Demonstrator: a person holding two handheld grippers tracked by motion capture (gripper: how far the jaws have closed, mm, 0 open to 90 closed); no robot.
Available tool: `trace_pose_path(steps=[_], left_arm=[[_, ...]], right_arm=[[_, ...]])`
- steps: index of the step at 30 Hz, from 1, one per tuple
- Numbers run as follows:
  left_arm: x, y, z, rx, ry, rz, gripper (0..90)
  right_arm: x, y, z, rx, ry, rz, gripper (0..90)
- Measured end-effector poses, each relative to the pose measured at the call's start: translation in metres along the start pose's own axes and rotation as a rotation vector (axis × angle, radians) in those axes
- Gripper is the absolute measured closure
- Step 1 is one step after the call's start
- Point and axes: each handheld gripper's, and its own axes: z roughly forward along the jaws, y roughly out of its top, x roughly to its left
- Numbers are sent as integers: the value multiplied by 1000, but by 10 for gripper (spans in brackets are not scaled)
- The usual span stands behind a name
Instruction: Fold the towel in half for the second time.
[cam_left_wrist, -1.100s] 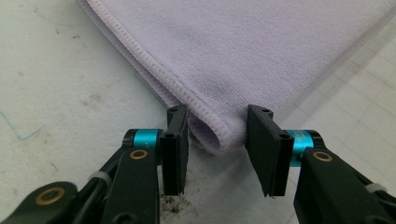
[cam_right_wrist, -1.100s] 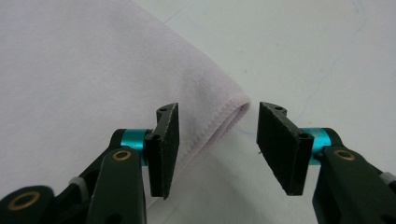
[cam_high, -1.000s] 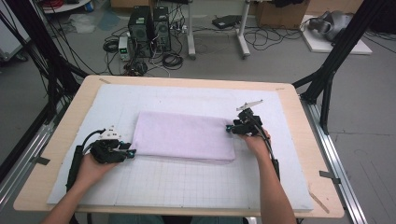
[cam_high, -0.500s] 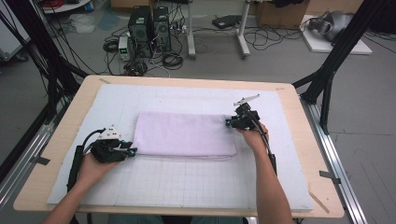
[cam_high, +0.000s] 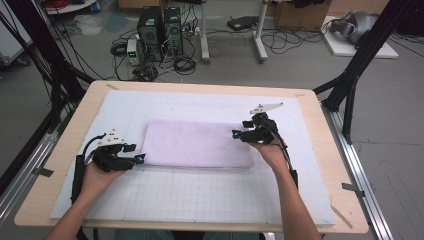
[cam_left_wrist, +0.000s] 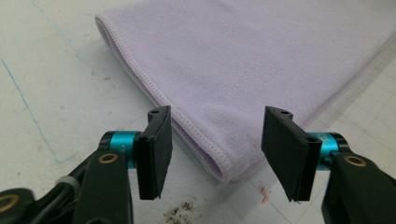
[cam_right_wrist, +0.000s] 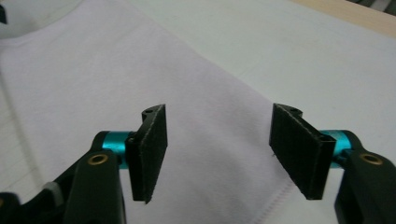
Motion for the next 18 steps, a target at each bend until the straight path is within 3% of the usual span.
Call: trace_pose_path(steps=[9, 18], left_arm=[[1, 0, -1, -12, 1, -17, 350], [-3, -1, -7, -20, -2, -5, 321]], right_arm=[[18, -10, -10, -61, 38, -15, 268], [30, -19, -21, -73, 51, -9, 210]])
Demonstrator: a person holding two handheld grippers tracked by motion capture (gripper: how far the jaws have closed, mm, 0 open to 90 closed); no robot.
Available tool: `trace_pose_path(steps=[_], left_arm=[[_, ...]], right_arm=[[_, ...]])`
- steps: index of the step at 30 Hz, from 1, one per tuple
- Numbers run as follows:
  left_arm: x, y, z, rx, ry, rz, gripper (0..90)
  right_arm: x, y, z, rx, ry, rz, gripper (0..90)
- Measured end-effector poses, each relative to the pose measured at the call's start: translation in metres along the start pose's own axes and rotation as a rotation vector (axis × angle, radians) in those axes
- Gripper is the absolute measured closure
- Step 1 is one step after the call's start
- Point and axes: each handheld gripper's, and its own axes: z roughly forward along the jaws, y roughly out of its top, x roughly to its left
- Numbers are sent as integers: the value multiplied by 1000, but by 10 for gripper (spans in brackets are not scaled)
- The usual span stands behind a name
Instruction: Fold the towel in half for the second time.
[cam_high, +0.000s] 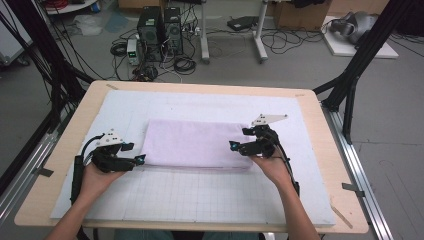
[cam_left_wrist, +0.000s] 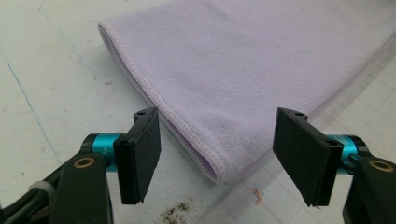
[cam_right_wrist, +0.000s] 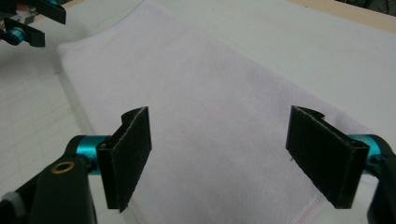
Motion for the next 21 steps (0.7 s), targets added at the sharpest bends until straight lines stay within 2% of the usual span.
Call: trace_pose_path(steps=[3, 12, 21], left_arm=[[-2, -2, -2, -5, 1, -9, 304], [-8, -5, -10, -17, -4, -2, 273], [-15, -9, -15, -24, -9, 2, 253]], right_arm=[[4, -6, -4, 1, 3, 0, 197], [16, -14, -18, 2, -9, -28, 170], [20, -30, -30, -2, -19, -33, 158]])
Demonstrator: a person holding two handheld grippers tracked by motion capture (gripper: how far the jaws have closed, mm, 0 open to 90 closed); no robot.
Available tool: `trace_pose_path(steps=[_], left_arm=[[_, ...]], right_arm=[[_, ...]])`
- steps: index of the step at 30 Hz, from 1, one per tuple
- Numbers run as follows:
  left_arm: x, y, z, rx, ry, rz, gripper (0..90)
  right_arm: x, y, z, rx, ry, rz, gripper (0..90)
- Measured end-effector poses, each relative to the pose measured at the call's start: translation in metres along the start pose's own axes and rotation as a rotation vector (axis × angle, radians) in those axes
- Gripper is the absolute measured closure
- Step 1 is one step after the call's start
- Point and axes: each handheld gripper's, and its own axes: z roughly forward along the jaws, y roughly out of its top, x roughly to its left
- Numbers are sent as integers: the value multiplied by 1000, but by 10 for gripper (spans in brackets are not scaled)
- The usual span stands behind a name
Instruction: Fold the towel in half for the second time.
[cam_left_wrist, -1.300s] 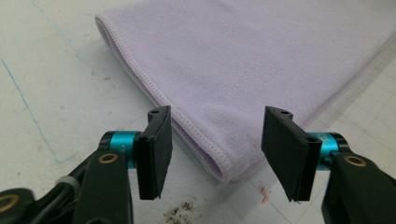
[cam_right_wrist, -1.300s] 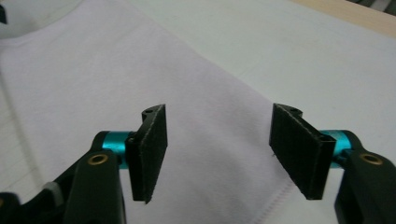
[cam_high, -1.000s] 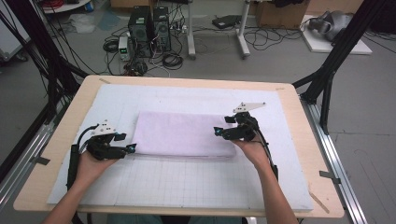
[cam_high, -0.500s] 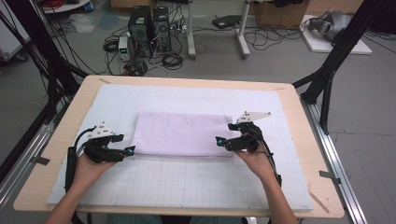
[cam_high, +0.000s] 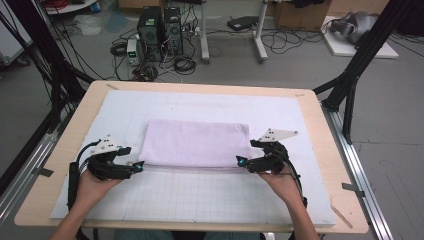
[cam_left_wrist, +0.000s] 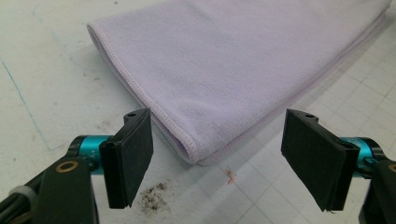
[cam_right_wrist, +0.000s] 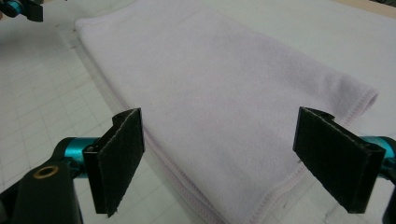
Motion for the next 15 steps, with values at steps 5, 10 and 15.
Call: trace_pose_path(steps=[5, 10, 15], left_arm=[[-2, -5, -4, -5, -1, -6, 246], [-3, -8, -8, -8, 1, -8, 242], [-5, -9, -11, -11, 2, 0, 239]], right_arm=[[2, -6, -9, -10, -11, -2, 156], [5, -13, -13, -11, -8, 5, 148], [9, -18, -16, -18, -10, 2, 141]])
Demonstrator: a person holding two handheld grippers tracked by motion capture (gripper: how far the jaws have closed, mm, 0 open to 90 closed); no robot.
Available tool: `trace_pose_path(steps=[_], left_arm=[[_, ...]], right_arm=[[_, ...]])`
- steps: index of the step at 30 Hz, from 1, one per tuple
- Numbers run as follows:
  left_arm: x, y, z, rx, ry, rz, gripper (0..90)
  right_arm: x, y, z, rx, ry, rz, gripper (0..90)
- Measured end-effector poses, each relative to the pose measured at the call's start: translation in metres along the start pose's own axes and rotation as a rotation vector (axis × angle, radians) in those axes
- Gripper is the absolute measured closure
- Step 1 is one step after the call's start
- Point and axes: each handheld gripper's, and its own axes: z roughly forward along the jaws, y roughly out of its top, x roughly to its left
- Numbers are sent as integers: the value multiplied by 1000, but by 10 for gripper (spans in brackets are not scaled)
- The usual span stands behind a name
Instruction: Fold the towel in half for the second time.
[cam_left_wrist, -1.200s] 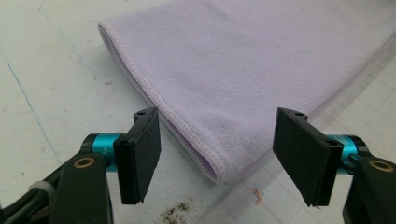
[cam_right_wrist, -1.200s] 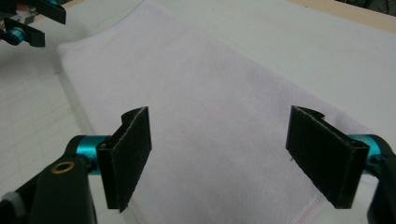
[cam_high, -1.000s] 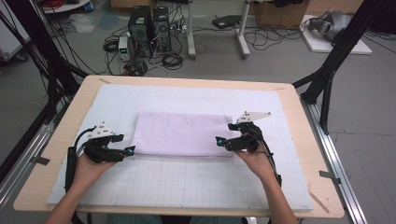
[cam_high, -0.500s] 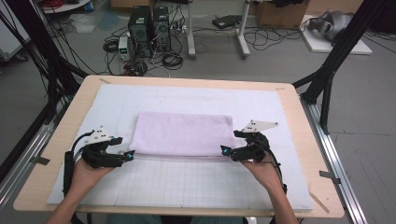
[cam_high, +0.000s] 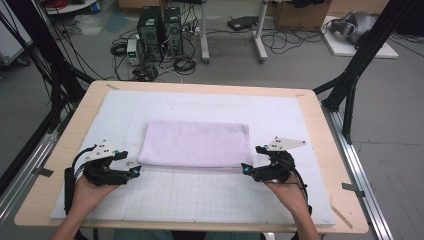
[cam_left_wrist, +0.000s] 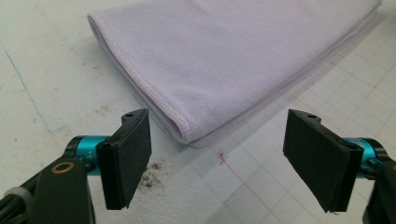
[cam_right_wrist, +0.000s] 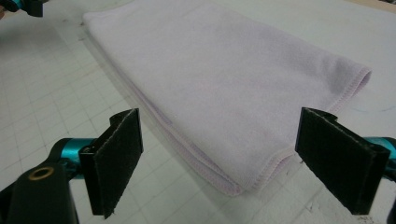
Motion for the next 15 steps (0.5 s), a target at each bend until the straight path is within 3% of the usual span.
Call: trace_pose_path(steps=[15], left_arm=[[-6, -8, -8, -10, 0, 2, 239]], right_arm=[[3, -20, -17, -10, -19, 20, 133]])
